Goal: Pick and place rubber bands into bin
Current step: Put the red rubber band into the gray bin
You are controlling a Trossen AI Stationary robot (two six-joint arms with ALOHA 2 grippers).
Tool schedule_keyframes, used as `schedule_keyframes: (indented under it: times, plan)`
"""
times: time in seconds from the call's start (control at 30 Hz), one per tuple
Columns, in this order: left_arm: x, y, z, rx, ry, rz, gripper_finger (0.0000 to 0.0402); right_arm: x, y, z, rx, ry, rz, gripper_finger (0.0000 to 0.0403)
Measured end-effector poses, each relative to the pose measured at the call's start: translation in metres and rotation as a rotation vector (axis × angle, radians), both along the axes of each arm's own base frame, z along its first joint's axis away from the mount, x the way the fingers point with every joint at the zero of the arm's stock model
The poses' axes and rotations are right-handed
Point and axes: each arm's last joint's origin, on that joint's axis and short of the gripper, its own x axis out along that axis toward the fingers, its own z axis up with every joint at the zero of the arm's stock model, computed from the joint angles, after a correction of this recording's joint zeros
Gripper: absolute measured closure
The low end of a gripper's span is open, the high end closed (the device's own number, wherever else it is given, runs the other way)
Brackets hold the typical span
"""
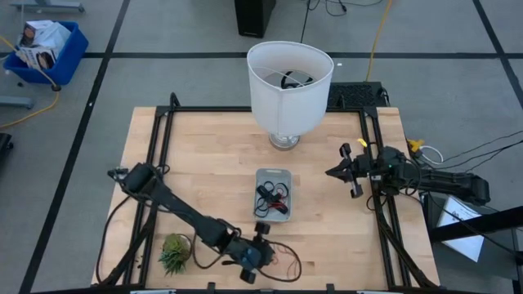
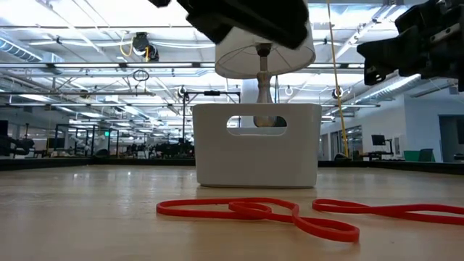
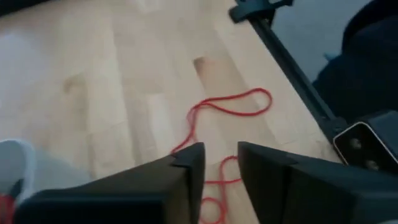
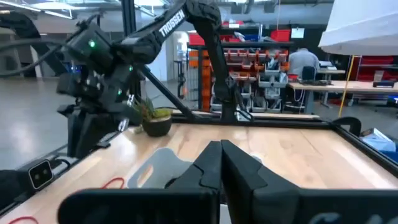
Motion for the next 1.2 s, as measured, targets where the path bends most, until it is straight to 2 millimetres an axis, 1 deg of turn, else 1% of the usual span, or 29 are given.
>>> schedule_keyframes:
  times: [0.13,0.2,0.3,0.4,0.5,0.67,0.87,0.97,1.03,1.13,1.2]
  plan:
    - [-0.003,-0.004,-0.019,0.004,0.092,-0.003,0.0245,0.000,0.000,0.000,0.007,0.001,0.008,0.0401]
    - [-0.008,-0.005,-0.030,0.032,0.161,0.005,0.0219,0.000,0.001,0.000,0.003,-0.002,0.028,0.0402]
    - [-0.011,-0.005,-0.044,0.066,0.220,0.010,0.0187,0.000,0.001,0.000,-0.003,-0.003,0.034,0.0402]
    - [-0.011,-0.003,-0.050,0.077,0.250,0.029,0.0167,0.000,0.001,0.000,-0.009,-0.004,0.026,0.0402]
    - [-0.011,0.003,-0.054,0.069,0.274,0.055,0.0161,0.000,0.001,0.001,-0.012,-0.012,0.026,0.0402]
    - [-0.009,0.014,-0.057,0.029,0.334,0.066,0.0174,0.000,0.001,0.001,-0.012,-0.011,0.025,0.0402]
    - [-0.007,0.018,-0.057,-0.007,0.365,0.047,0.0214,0.000,0.001,0.001,0.004,-0.007,0.027,0.0401]
    - [-0.006,0.016,-0.065,-0.015,0.378,0.034,0.0239,0.000,0.001,0.000,0.008,-0.004,0.027,0.0402]
    - [-0.005,0.013,-0.078,-0.018,0.404,0.025,0.0256,0.000,0.001,0.000,0.009,0.000,0.028,0.0401]
    - [-0.006,0.008,-0.089,-0.020,0.425,0.028,0.0281,0.000,0.001,-0.001,0.009,0.007,0.028,0.0400]
    - [-0.006,0.007,-0.091,-0.023,0.421,0.036,0.0297,0.000,0.001,-0.001,0.004,0.008,0.027,0.0402]
